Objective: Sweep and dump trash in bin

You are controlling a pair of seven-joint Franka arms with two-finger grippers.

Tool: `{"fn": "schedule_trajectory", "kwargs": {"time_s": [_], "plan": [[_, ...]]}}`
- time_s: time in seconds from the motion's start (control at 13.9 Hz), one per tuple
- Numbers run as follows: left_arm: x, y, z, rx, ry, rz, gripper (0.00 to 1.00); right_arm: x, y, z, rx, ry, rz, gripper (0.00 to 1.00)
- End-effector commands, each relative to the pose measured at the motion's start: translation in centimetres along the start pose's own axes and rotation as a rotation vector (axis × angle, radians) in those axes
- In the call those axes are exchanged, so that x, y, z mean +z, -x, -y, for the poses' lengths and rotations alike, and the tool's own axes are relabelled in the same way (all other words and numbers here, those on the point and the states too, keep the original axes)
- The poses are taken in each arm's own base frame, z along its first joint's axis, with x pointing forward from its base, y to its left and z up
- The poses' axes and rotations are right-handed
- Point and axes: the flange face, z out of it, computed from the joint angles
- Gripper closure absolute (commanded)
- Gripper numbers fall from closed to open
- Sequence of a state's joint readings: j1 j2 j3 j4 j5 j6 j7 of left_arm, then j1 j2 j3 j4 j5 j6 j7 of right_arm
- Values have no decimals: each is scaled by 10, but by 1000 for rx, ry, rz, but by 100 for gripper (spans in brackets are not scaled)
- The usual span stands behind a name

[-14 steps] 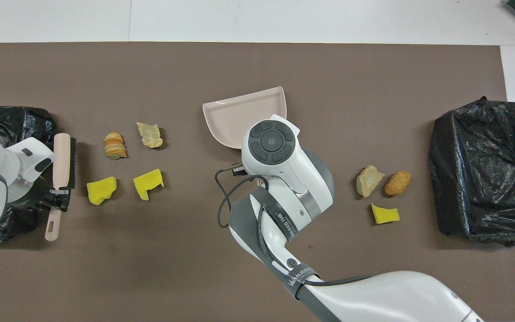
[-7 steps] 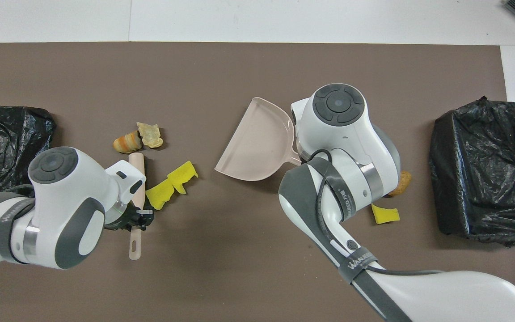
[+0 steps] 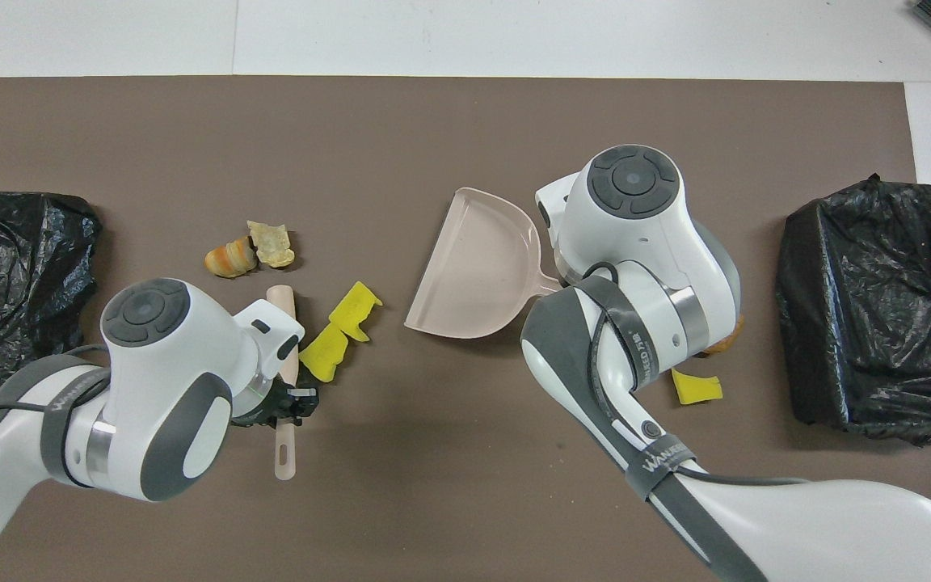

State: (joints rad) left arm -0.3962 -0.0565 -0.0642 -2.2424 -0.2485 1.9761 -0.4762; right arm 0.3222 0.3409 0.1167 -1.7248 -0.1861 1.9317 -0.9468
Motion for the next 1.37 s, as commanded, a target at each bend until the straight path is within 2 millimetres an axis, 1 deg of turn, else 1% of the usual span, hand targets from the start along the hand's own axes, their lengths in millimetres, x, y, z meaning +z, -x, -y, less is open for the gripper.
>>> {"fn": "schedule_trajectory", "kwargs": {"time_s": [0.0, 0.07, 0.14, 0.22, 0.29, 0.36, 0.43, 0.5, 0.58, 0.72, 0.86, 1.01, 1.08, 1.22, 1.29], "plan": [[-34, -9, -8, -48, 46, -14, 100, 11, -6, 10, -124, 32, 14, 100], [-51, -12, -2, -52, 56, -16, 100, 11, -6, 11, -149, 34, 15, 100], [-66, -27, 17, -88, 65, -35, 100, 11, -7, 12, -159, 33, 16, 100], [-71, -38, 31, -112, 66, -51, 100, 13, -6, 13, -160, 30, 17, 100], [-73, -43, 37, -91, 38, -85, 100, 14, -7, 15, -162, 32, 14, 100], [-77, -54, 55, -78, 2, -122, 100, 16, -8, 15, -164, 38, 6, 100], [-80, -71, 76, -46, -45, -161, 100, 16, -8, 16, -164, 42, 3, 100], [-85, -93, 100, 7, -83, -186, 100, 18, -8, 16, -165, 42, 3, 100], [-90, -109, 119, 44, -98, -187, 100, 18, -8, 16, -165, 43, 2, 100], [-85, -131, 144, 123, -148, -190, 100, 17, -9, 16, -164, 43, 2, 100], [-68, -148, 147, 153, -167, -197, 100, 17, -9, 17, -164, 43, 2, 100], [-48, -159, 148, 166, -168, -179, 100, 16, -9, 17, -158, 44, 0, 100], [-42, -161, 146, 174, -166, -180, 100, 17, -9, 17, -157, 43, 1, 100], [-29, -162, 135, 189, -161, -173, 100, 16, -13, 19, -159, 42, -3, 100], [-21, -159, 129, 202, -161, -160, 100, 17, -13, 19, -156, 39, -6, 100]]}}
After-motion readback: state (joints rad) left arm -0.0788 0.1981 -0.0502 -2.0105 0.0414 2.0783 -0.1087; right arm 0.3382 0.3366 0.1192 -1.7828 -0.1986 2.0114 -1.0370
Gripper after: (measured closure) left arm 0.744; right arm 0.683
